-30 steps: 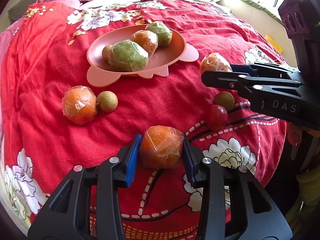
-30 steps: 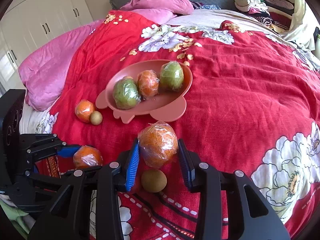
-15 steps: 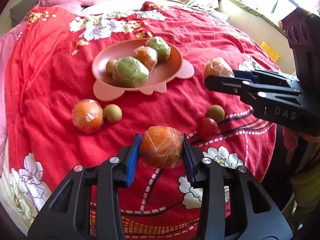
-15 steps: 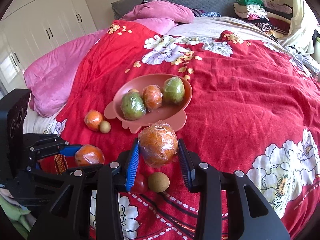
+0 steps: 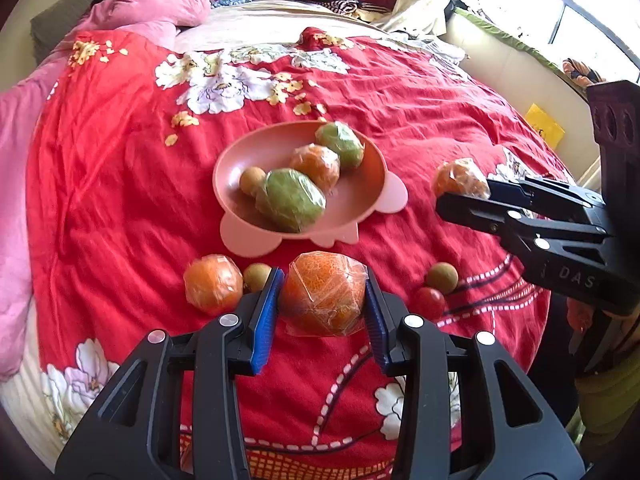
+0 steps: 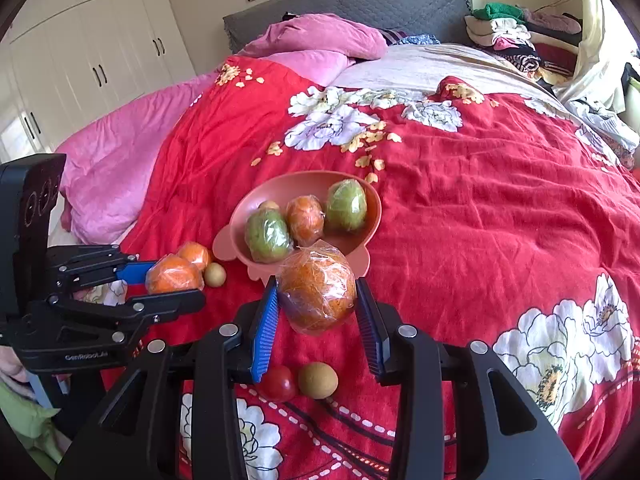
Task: Organize fruits
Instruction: 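Lift both wrapped oranges and lower them into the pink bowl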
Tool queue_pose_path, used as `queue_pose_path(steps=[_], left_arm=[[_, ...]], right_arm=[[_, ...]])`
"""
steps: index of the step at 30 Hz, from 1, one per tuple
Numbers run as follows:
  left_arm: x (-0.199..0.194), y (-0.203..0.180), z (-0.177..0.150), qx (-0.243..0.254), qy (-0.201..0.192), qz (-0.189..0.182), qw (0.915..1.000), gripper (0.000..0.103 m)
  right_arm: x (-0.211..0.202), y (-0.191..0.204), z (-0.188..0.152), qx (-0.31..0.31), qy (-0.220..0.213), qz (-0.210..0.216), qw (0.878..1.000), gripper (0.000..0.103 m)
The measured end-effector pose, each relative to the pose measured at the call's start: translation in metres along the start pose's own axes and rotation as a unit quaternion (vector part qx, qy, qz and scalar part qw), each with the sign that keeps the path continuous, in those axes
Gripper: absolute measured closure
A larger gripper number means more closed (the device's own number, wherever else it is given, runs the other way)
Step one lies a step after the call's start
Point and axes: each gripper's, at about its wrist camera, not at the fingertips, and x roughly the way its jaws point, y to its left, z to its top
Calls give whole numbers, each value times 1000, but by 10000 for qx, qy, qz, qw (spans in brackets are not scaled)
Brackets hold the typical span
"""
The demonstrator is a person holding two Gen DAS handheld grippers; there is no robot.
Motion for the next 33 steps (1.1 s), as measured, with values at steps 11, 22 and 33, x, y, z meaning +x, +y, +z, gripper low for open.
queue_pose_path(steps=[11, 22, 33], left_arm=[[2, 7, 20, -16, -48, 38, 10000, 72], [4, 20, 43, -59, -126, 69, 9999, 72], [13, 18, 60, 15, -77, 57, 10000, 72]], right_arm=[[0, -1, 11, -12, -61, 20, 10000, 67], [2, -2, 21, 1, -114, -5, 9999, 67], [1, -9, 31, 53, -209, -24, 9998, 67]])
